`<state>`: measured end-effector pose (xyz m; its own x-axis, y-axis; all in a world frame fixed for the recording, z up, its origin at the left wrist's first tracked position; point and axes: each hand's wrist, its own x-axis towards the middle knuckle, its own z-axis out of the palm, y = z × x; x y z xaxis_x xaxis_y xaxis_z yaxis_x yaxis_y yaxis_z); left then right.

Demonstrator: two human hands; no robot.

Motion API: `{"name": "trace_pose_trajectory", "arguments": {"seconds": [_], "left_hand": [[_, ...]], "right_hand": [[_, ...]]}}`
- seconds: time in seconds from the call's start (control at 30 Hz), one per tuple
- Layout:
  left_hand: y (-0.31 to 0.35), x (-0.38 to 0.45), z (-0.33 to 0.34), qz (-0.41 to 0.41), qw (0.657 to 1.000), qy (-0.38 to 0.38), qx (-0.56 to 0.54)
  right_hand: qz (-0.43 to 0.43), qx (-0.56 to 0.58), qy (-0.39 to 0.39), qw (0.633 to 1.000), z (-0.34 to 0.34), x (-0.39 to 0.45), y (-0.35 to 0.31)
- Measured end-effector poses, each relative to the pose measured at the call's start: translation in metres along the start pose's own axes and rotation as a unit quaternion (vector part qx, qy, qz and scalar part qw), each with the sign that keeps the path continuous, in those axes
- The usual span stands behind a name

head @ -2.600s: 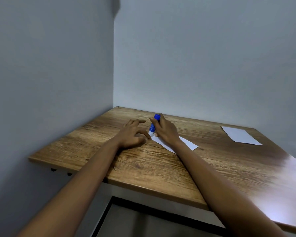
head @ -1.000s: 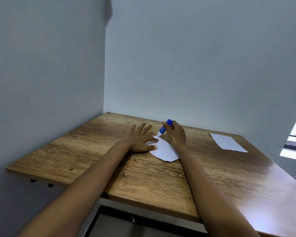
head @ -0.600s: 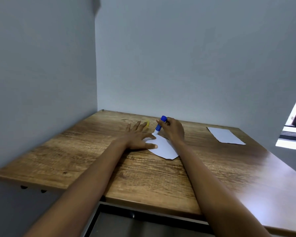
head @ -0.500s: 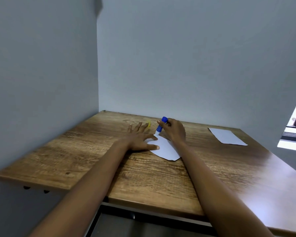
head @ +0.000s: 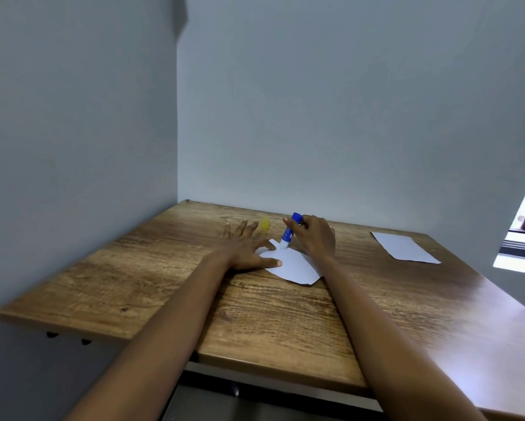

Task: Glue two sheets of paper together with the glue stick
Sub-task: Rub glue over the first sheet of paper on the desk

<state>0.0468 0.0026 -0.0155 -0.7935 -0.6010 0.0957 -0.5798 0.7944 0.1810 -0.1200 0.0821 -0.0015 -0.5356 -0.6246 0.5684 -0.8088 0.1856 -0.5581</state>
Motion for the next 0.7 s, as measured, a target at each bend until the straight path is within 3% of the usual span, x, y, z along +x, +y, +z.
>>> {"name": "trace_pose_trajectory", "arguments": {"seconds": [0.33, 0.7], "left_hand": [[-0.007, -0.008, -0.005, -0.058, 0.998, 0.023, 0.028], [-0.014, -0.009, -0.006, -0.079, 0.996, 0.031, 0.007]], "right_hand": [[-0.013, -0.037, 0.008, 0.999, -0.008, -0.002, 0.003], [0.043, -0.082, 0.065, 0.994, -0.021, -0.004, 0.014]]}}
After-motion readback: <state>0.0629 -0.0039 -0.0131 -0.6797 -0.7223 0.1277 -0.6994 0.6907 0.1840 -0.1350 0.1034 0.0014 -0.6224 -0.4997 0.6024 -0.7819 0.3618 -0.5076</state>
